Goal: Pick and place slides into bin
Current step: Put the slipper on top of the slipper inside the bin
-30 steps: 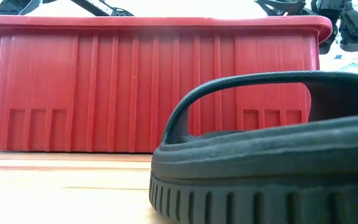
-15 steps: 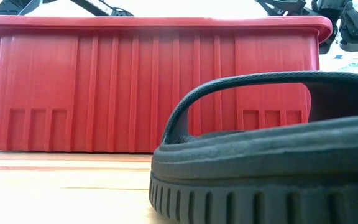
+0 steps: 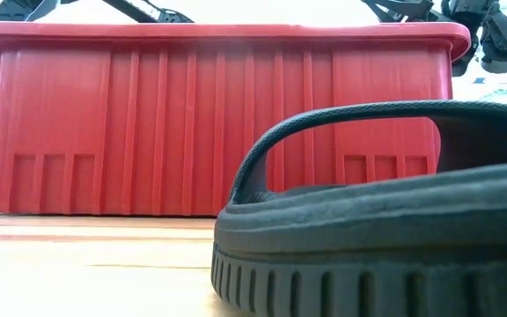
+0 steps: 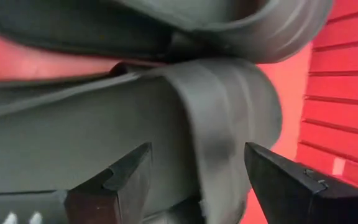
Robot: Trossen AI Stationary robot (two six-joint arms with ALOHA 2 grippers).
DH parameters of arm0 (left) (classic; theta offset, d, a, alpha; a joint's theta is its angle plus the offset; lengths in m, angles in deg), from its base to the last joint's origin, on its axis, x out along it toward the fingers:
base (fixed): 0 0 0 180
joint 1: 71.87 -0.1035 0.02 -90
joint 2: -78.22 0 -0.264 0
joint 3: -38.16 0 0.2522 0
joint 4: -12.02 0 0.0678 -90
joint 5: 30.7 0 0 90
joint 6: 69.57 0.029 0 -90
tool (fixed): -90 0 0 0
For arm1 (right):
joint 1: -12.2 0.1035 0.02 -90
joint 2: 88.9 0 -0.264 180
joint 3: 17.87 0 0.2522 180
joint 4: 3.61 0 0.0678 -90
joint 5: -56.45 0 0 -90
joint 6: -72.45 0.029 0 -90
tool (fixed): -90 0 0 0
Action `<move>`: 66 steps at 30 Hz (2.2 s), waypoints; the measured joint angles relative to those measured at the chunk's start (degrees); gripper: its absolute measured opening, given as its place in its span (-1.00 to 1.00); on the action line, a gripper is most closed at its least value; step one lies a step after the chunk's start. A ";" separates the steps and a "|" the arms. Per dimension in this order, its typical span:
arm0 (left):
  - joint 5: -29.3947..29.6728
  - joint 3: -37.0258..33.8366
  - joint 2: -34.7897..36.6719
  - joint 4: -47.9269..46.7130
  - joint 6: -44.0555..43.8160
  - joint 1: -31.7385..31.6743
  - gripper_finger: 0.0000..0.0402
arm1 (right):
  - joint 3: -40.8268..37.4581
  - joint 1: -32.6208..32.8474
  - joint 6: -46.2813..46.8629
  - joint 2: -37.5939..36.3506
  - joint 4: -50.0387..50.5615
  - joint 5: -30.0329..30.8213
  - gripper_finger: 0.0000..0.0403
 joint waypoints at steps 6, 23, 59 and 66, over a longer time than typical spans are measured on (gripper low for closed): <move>-2.06 0.00 0.02 0.74 0.30 1.60 0.22 | 0.00 0.00 -0.03 0.00 0.02 0.04 -1.00; -1.43 0.04 0.06 1.12 1.55 2.53 -0.93 | 0.00 0.00 -0.13 0.00 0.07 0.17 -1.00; 12.98 0.09 10.69 12.16 -7.15 1.17 0.22 | 0.00 0.02 -1.54 0.00 -0.64 -4.70 -1.00; 10.97 0.09 20.03 14.63 -21.88 2.87 0.18 | 0.02 0.02 -0.43 0.00 -1.51 -9.27 -1.00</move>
